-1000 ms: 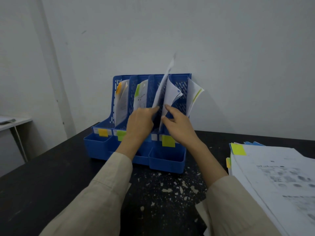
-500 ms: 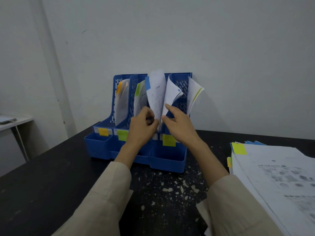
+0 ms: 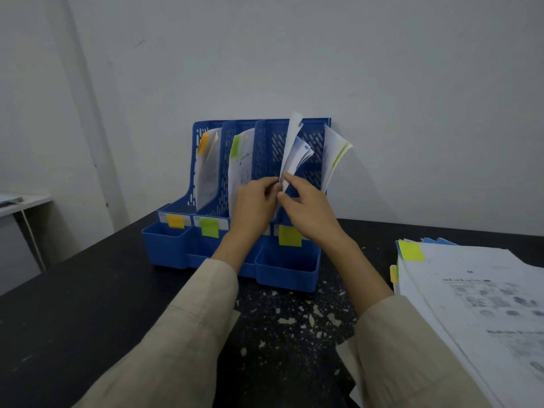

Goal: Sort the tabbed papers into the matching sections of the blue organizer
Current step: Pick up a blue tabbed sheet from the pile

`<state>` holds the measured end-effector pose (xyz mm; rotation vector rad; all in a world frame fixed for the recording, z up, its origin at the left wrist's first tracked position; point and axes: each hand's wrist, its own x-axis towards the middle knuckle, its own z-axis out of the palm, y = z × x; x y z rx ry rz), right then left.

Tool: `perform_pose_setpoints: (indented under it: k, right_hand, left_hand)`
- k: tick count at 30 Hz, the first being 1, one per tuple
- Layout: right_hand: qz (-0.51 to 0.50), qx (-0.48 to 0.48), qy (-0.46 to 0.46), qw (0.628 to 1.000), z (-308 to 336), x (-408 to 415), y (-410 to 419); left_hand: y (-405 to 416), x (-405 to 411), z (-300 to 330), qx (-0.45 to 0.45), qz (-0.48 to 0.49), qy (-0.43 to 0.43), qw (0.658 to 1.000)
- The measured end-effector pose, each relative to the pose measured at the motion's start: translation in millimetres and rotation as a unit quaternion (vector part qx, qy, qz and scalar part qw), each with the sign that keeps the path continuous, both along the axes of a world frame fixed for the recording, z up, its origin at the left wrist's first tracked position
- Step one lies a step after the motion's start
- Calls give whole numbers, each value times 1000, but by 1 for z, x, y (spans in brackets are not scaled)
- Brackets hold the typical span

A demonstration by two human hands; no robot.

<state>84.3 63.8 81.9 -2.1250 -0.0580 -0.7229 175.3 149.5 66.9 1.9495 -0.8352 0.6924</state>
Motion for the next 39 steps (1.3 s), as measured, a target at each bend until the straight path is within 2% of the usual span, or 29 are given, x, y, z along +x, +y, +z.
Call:
perform_pose_setpoints:
  k: [5,13,27,32,34,39]
  right_hand:
    - [-3,-9,-2,1000,0,1,0]
    - [-2,-12,7,1000,-3,2,0]
    - [38,-20,-18,999,-9,3,2]
    - [32,-24,-39,998,-12,5,2]
    - [28,-25,-43,998,-13,5,2]
    - [36,-31,-34,998,-16,6,6]
  left_hand:
    - [0,-2,2,19,14,-10,1000]
    - [11,-2,-23,46,54,33,997]
    - [16,-5,-34,121,23,30,992]
    - [13,-11,-32,148,57,61,985]
    - [13,-9,-31,180,63,79,979]
    - [11,-3,-35,267,77,52,959]
